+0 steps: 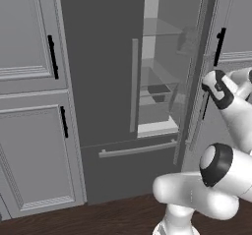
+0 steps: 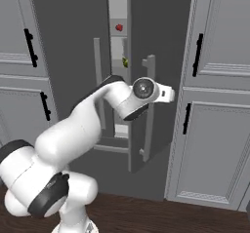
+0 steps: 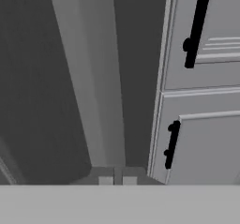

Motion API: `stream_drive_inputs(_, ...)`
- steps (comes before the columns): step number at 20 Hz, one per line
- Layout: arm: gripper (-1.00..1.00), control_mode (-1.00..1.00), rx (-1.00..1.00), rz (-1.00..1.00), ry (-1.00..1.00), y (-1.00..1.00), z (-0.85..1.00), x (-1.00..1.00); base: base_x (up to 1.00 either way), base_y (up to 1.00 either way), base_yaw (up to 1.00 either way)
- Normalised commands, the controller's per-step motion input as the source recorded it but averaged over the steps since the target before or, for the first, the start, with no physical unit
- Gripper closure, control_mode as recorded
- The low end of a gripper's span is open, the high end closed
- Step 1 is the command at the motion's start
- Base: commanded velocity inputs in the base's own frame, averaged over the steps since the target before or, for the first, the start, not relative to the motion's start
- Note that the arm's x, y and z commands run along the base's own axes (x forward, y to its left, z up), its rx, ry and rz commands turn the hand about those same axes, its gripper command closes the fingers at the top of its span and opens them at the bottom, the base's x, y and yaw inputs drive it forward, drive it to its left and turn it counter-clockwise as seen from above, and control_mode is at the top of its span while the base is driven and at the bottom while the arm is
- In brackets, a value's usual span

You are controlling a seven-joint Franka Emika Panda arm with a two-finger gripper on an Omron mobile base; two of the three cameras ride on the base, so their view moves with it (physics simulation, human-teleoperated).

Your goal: Take the strawberry from the fridge and place it on top of the pancake, located on the dining counter.

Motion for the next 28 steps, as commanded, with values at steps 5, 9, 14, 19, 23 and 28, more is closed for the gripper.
stream_drive_inputs(5,-1.0,-1.0,0.03,-0.08,0.09,-0.92,0.0,-0.84,0.0,0.0,0.0)
stream_drive_inputs(9,-1.0,-1.0,-0.06,-0.05,0.13,-0.18,0.16,-0.69,0.0,0.0,0.0)
stream_drive_inputs(14,-1.0,-1.0,-0.31,0.0,0.26,0.93,0.2,-0.22,0.0,0.0,0.0)
stream_drive_inputs(19,-1.0,-1.0,-0.5,0.0,0.34,1.0,0.02,-0.06,0.0,0.0,0.0)
stream_drive_inputs(23,-1.0,-1.0,-0.53,0.12,0.47,0.9,-0.01,0.0,0.0,0.0,0.0)
stream_drive_inputs(28,-1.0,-1.0,-0.45,0.18,0.44,0.77,-0.01,0.28,0.0,0.0,0.0)
